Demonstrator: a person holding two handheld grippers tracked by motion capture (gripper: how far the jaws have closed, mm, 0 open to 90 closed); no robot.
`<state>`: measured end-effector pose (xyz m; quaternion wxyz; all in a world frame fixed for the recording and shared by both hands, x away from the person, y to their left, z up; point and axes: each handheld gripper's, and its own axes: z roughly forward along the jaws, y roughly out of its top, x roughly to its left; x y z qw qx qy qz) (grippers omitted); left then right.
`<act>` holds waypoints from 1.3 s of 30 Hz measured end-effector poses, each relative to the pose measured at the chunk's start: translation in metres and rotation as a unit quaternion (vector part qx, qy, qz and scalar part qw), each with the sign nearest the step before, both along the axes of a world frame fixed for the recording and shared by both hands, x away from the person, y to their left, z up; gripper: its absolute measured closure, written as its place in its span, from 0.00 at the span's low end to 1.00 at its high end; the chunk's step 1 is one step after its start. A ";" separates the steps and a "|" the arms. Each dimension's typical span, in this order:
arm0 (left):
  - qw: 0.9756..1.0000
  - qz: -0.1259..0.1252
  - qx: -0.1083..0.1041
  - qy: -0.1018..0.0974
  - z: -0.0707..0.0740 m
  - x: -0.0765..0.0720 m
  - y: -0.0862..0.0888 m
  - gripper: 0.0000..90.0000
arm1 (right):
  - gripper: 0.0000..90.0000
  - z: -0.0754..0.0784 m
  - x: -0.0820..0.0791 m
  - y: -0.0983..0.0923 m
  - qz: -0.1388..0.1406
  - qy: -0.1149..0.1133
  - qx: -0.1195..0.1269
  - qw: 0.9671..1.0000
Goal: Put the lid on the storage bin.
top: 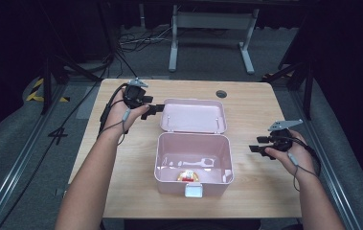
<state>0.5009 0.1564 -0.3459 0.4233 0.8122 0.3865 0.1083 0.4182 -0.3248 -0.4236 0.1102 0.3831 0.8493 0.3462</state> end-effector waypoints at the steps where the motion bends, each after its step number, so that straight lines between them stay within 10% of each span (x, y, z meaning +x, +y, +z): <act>1: 1.000 0.001 0.002 -0.001 0.000 0.002 -0.001 0.39 | 0.49 0.000 -0.001 0.000 0.000 -0.001 0.000 1.000; 17: 0.999 0.029 -0.001 0.026 -0.028 0.046 -0.017 0.36 | 0.49 -0.001 -0.015 -0.001 0.002 -0.006 -0.003 1.000; 39: 0.990 0.017 -0.047 0.132 -0.065 0.063 -0.025 0.42 | 0.49 -0.001 -0.017 0.001 0.006 -0.009 -0.004 1.000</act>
